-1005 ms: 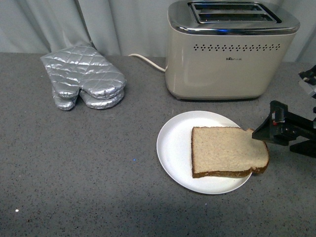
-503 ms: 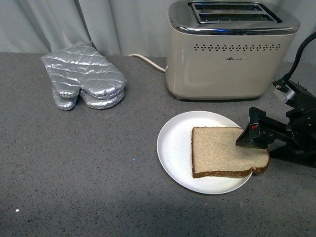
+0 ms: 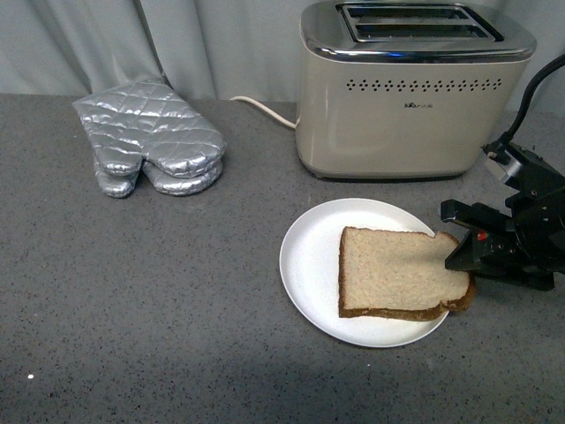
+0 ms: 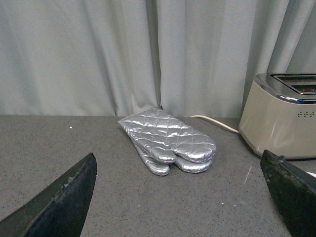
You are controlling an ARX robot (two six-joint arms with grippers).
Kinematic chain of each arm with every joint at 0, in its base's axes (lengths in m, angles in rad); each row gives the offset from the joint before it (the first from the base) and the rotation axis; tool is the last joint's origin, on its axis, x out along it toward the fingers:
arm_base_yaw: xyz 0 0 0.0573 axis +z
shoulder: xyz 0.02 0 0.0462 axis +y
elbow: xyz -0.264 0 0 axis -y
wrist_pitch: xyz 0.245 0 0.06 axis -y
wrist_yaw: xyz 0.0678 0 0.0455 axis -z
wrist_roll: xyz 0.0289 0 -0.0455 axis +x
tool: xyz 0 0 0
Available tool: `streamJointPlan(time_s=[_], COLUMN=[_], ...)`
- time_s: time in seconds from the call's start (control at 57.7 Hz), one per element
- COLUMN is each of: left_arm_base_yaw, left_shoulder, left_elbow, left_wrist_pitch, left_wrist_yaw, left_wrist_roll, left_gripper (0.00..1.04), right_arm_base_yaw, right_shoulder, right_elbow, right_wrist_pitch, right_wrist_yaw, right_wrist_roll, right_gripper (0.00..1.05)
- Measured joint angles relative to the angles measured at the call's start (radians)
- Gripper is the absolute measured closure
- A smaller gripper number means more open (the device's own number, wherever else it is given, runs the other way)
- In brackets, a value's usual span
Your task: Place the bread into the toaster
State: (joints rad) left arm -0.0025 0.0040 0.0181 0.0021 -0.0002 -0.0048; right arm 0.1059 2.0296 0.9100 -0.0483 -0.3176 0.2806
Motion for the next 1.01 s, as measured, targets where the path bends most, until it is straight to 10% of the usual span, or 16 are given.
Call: streamJointPlan(time_s=[1.005], left_arm_base_yaw=[0.000], left_shoulder=[0.000], left_elbow=[0.000], left_wrist_pitch=[0.000], left_wrist_yaw=[0.000], left_wrist_roll=[0.000], left_gripper=[0.07], right_arm_base_yaw=[0.009], right_shoulder=[-0.448], right_elbow=[0.109], right_wrist_pitch=[-0.099], right_wrist_yaw=[-0.037], right_wrist_roll=[0.196], right_gripper=[1.04])
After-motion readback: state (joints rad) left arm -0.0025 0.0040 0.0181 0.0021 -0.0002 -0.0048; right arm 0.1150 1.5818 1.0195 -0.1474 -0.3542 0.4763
